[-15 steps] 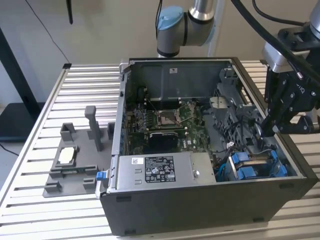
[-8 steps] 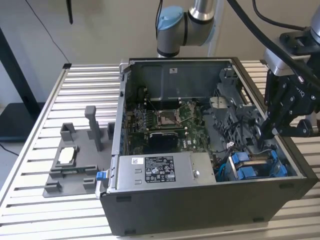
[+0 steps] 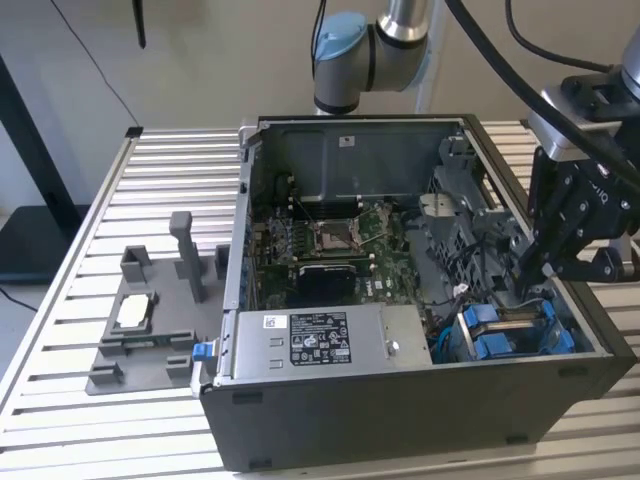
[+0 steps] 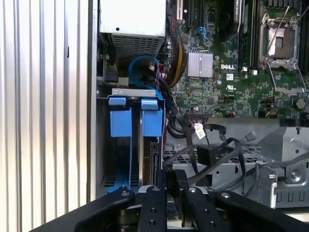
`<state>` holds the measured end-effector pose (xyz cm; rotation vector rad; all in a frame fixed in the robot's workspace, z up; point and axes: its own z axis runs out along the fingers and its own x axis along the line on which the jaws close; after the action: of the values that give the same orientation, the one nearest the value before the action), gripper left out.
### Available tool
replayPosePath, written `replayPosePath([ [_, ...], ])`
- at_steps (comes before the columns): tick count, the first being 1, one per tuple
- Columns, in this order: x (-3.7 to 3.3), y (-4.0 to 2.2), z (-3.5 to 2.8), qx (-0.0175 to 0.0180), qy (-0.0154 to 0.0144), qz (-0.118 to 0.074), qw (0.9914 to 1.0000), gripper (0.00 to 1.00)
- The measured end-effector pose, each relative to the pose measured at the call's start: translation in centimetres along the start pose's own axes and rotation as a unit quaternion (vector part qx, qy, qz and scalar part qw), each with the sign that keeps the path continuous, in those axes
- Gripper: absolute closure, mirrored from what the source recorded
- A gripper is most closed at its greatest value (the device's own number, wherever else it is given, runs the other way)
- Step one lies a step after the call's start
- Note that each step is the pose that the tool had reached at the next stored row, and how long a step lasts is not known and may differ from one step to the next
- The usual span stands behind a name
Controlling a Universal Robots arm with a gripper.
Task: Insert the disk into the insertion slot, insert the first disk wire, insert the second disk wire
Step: 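Insert the first disk wire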
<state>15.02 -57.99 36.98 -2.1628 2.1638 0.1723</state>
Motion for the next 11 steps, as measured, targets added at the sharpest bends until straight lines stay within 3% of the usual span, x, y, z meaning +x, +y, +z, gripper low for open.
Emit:
replayPosePath([
  [7,0.02,-0.01,0.06,-0.0025,-0.0001,0.001,1.00000,0.81],
  [11,0.16,-0.12,0.41,-0.0033,0.0000,0.001,0.99999,0.81],
])
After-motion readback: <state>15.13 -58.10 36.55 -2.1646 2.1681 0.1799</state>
